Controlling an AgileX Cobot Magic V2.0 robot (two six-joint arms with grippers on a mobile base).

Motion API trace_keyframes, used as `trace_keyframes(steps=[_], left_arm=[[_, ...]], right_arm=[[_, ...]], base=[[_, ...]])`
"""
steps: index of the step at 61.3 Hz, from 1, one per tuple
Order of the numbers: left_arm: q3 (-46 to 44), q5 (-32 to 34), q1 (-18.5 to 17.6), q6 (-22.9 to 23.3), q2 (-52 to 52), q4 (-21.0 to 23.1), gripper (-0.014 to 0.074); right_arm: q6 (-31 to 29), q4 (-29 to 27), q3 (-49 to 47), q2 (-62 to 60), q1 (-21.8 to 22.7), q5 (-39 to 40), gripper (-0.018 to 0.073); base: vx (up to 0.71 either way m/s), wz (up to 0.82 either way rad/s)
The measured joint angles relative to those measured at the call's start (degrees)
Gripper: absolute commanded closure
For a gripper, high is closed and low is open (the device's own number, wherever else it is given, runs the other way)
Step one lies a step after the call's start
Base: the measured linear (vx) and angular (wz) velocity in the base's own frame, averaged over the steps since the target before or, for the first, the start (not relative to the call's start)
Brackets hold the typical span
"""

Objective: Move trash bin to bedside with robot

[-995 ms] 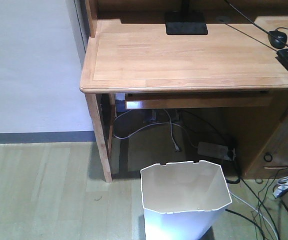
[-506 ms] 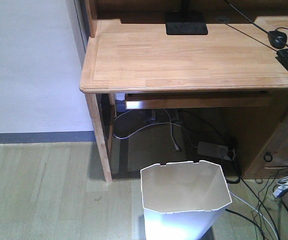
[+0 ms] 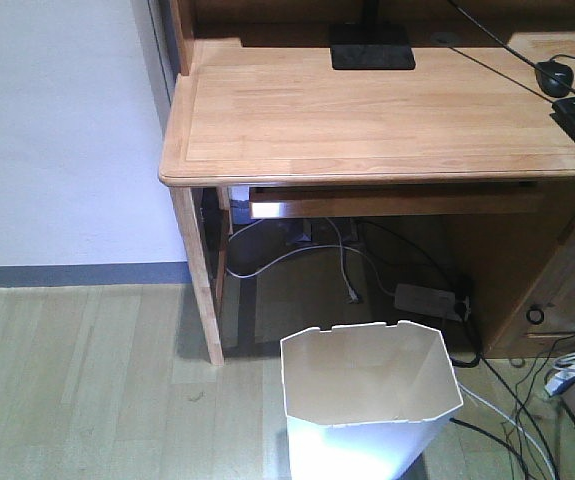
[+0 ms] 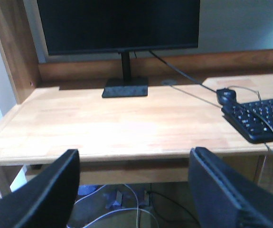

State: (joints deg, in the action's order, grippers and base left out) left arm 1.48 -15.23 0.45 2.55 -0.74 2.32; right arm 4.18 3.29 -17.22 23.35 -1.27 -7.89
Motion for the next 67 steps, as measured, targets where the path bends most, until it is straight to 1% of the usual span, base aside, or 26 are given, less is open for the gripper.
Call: trace_keyframes(steps=[4, 10, 26, 33, 50, 62, 67], left_arm=[[0.00, 0.00, 0.00, 0.00, 0.00, 0.00, 0.0602], [0.00, 0.00, 0.00, 0.00, 0.00, 0.00, 0.0602], [0.00, 0.00, 0.00, 0.00, 0.00, 0.00, 0.0602], [0.00, 0.00, 0.00, 0.00, 0.00, 0.00, 0.0602], [0.00, 0.00, 0.00, 0.00, 0.00, 0.00, 0.0602], [0.00, 0.00, 0.00, 0.00, 0.00, 0.00, 0.0602], [0.00, 0.00, 0.00, 0.00, 0.00, 0.00, 0.0602]], right_arm=[[-1.19, 0.00, -2.00, 2.30, 0.00, -0.85, 0.0073], [-2.07, -0.03, -5.52, 7.23, 0.00, -4.24, 0.0073], [-2.20, -0.09, -13.80, 21.53, 0.00, -14.69, 0.0073], [-2.27, -0.20, -16.82, 26.78, 0.00, -17.77, 0.0073], [-5.46, -0.52, -20.36, 38.07, 0.00, -20.75, 0.0073], [-11.01, -3.29, -21.16, 44.61, 0.00, -21.52, 0.0073], [-14.14, -5.77, -21.22, 47.80, 0.00, -21.24, 0.0073]], base=[[0.00, 0.00], [0.00, 0.00], [0.00, 0.00], [0.00, 0.00], [0.00, 0.00], [0.00, 0.00], [0.00, 0.00]])
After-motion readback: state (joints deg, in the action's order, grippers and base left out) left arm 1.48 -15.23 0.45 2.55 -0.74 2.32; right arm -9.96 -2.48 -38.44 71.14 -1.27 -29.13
